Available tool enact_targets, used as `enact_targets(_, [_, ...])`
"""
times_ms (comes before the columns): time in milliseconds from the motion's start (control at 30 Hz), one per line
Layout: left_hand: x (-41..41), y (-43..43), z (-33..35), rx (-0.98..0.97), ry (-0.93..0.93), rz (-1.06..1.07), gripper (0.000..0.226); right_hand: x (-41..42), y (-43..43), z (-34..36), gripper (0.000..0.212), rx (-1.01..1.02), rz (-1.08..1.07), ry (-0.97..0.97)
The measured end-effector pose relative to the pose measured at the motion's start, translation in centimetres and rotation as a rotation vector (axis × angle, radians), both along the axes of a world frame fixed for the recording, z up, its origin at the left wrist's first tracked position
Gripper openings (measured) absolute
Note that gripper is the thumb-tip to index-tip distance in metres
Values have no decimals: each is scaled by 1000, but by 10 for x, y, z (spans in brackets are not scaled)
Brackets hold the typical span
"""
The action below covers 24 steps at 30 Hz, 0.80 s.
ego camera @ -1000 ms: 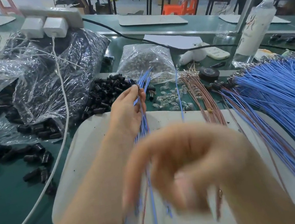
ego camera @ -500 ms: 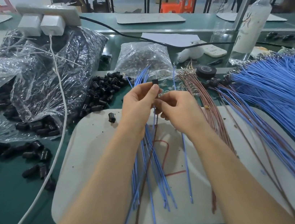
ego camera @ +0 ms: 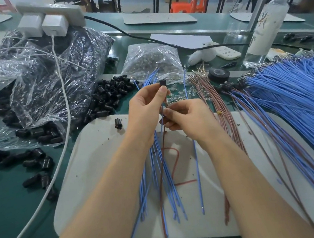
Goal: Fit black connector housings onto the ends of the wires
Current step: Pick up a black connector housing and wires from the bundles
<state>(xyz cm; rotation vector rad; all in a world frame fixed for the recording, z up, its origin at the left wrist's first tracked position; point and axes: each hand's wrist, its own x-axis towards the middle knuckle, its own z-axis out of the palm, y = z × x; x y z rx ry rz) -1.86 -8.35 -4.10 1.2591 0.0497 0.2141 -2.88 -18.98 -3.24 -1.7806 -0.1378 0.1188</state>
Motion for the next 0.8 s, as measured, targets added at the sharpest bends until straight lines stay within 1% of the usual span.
enact_targets(133, [0,0,1,-68,2,19,7,-2,-1,0,21,-50,48,31])
enact_targets(300, [1,5,0,-71,3,28,8,-4,1,5,20,-125,116,8])
enact_targets(400, [1,6,1,-5,-7,59,6,-6,-3,8,20,-155,180,41])
enact_targets(500, [3,10,2,88,-58,148,15,-7,-10,9,21,-337,228,82])
enact_targets(533, [4,11,3,119,-79,168,19,-5,-13,10,20,-402,205,82])
enact_targets(600, [8,13,5,176,-115,183,24,3,-20,13,19,-493,89,39])
enact_targets(700, [16,13,10,237,-149,157,26,24,-27,19,14,-685,-151,-129])
enact_targets(733, [19,14,11,263,-158,151,26,31,-26,20,15,-720,-217,-172])
enact_targets(800, [25,14,11,292,-170,141,27,43,-20,19,18,-725,-274,-210])
